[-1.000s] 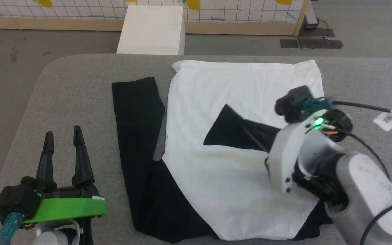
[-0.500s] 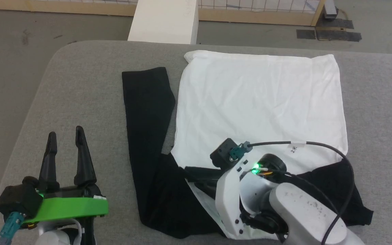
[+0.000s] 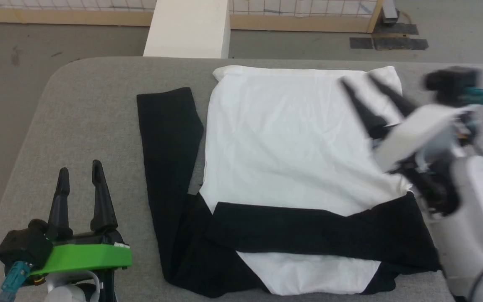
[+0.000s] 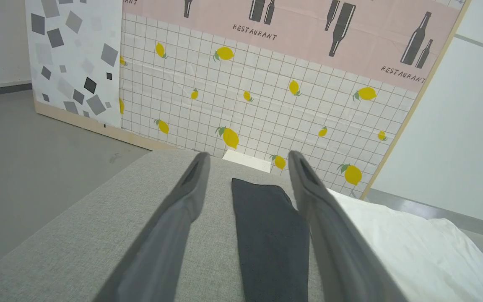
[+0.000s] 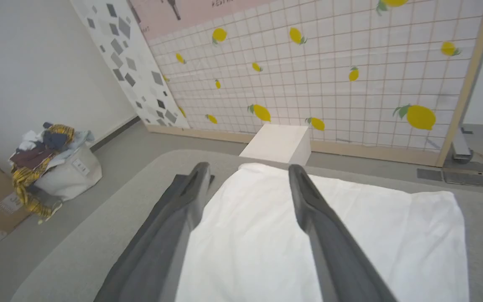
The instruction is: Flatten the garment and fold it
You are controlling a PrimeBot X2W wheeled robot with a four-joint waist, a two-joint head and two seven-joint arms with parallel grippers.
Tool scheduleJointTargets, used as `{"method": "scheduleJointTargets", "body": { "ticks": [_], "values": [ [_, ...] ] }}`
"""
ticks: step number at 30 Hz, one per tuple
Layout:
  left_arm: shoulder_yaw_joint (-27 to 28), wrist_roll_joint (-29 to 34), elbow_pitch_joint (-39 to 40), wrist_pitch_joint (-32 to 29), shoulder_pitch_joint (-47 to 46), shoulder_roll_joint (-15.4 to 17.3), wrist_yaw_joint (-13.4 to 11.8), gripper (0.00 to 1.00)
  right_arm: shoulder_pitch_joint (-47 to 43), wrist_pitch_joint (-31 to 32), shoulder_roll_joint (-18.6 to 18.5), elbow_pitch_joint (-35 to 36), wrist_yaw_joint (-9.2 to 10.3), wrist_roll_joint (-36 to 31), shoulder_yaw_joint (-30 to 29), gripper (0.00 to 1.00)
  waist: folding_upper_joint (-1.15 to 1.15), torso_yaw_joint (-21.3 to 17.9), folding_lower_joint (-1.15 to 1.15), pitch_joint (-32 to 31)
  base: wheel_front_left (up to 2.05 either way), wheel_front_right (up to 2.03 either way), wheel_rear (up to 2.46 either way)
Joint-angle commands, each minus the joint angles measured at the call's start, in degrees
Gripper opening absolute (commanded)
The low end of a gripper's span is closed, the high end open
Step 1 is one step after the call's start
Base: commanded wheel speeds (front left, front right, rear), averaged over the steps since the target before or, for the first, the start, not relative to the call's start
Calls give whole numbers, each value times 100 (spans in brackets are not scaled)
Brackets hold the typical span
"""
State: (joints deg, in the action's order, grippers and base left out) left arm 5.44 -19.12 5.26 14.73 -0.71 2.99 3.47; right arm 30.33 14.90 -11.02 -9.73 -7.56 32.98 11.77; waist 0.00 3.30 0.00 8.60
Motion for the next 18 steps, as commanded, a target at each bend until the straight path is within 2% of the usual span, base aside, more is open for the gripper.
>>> {"method": "scheduleJointTargets", "body": {
  "ticks": [1, 5, 9, 18],
  "values": [
    [-1, 22, -29, 27, -36, -11, -2, 100, -212, -185, 33, 103, 8, -153, -414, 100, 0, -74, 0, -41, 0, 0, 0],
    [-13, -4, -61, 27, -26, -12, -17, 100, -678, -664, 223, 482, 8, -617, -1618, 100, 0, -178, 0, -62, 0, 0, 0],
    [-65, -43, -119, 27, -46, -12, -31, 100, -1214, -1106, 454, 916, 8, -1048, -2465, 100, 0, -279, 0, -69, 0, 0, 0],
    [-335, -127, -516, -3, -343, -1, -40, 100, -1992, -1544, 758, 1323, 8, -1335, -3155, 100, 0, -525, 0, 102, 0, 0, 0]
  ]
}}
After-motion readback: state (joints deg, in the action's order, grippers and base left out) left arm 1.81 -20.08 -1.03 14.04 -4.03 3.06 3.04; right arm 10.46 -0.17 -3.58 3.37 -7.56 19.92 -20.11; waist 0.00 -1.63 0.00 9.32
